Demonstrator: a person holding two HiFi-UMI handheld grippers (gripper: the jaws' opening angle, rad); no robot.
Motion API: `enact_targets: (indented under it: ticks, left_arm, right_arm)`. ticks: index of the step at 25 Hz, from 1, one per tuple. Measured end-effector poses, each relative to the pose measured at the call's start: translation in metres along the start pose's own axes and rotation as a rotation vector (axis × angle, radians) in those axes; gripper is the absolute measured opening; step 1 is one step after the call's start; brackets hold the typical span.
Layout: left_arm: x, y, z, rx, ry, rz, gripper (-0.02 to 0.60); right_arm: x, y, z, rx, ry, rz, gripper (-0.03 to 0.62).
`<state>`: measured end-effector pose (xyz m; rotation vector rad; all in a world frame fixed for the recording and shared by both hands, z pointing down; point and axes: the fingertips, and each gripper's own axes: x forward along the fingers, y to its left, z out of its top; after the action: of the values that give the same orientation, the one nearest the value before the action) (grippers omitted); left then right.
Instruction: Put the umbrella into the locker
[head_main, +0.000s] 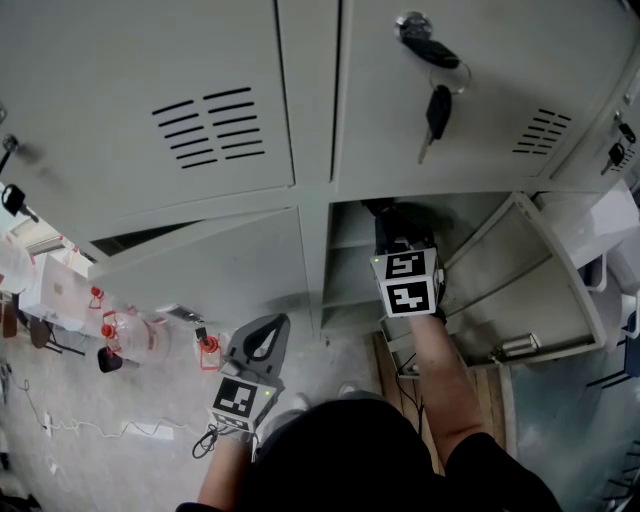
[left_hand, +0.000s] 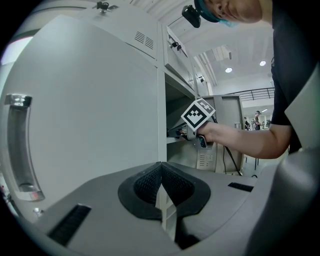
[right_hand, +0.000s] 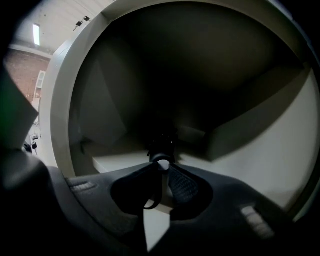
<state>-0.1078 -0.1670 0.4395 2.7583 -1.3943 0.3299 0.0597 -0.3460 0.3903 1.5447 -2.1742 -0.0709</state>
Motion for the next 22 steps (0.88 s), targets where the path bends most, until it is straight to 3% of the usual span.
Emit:
enact_targets:
  ticks: [3,7,11,16,22]
  left_arm:
    - [-0.002,-0.001,0.000,0.000,-0.003,-0.003,0.011]
    - [-0.007,-0.003,0.000,-0.003,-0.007,-0.008,0.011]
    - [-0.010,-0.006,0.005,-0.068,0.003,-0.001,0.011]
    - [-0.009,-0.013,-0.005,-0.009,-0.002,-0.043,0.011]
    - [-0.002,-0.028,-0.006,-0.009,0.001,-0.097,0.011]
  right_arm:
    - [-0.001,-0.002,-0.003,-0.015,0.023,-0.008,0.063]
    - [-0.003,0.002,-0.003,0.039,-0.023,0.007,0.064]
    - [-0.015,0.001,-0.005,0.089,-0.056,0.000,0.064]
    - [-0.038,0.002,-0.012,0.115,-0.070,-0.003,0.064]
    - [-0.071,0.012,-0.036,0.147,-0.065,0.007,0.064]
